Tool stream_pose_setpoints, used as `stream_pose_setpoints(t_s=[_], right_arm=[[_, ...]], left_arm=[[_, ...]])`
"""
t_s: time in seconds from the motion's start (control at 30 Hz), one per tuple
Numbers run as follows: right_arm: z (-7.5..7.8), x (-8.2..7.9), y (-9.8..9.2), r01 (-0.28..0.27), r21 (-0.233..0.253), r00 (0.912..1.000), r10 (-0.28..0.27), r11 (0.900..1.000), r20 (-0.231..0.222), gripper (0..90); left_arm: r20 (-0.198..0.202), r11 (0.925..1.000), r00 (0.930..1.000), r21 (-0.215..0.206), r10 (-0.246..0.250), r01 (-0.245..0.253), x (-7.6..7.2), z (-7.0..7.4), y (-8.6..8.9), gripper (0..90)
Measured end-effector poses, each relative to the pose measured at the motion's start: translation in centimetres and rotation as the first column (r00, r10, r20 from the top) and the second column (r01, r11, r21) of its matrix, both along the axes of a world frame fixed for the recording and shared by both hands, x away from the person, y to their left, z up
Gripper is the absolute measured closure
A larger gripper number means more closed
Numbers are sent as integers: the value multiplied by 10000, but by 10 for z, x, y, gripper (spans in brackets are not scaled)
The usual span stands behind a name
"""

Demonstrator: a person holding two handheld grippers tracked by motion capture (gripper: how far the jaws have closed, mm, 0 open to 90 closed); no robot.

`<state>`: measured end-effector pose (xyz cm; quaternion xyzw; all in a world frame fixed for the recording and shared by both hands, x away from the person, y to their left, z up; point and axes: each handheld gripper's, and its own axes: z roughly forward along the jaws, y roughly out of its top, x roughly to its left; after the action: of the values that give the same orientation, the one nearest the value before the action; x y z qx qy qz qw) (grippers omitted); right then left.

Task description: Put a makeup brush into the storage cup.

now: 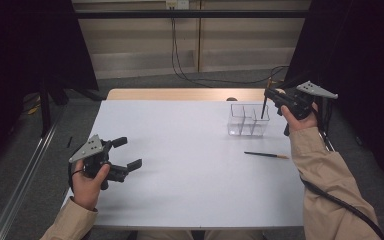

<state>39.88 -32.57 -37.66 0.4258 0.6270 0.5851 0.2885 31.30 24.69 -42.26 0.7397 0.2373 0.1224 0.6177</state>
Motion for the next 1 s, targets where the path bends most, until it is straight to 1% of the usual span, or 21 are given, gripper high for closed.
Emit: stream_pose_setpoints(t_s=[0.13, 0.4, 0.67, 0.8, 1.0], right_arm=[[-2, 2, -1, 79, -11, 10000, -79, 10000, 50, 839], [-5, 5, -2, 138, -74, 9998, -137, 9999, 106, 838], [-10, 8, 0, 165, -42, 9999, -165, 9999, 17, 838], [-12, 8, 0, 117, -177, 9999, -117, 9998, 6, 838], [-13, 7, -1, 124, -134, 9999, -124, 9998, 4, 838]], left_arm=[[71, 10000, 10000, 53, 21, -22, 0, 1, 1, 3], [50, 10000, 10000, 36, -4, 3, 0, 0, 1, 3], [43, 10000, 10000, 35, -15, 15, 0, 0, 1, 3], [104, 10000, 9999, 76, -22, 21, 0, 1, 2, 3], [103, 10000, 9999, 85, -30, 29, 0, 1, 1, 3]])
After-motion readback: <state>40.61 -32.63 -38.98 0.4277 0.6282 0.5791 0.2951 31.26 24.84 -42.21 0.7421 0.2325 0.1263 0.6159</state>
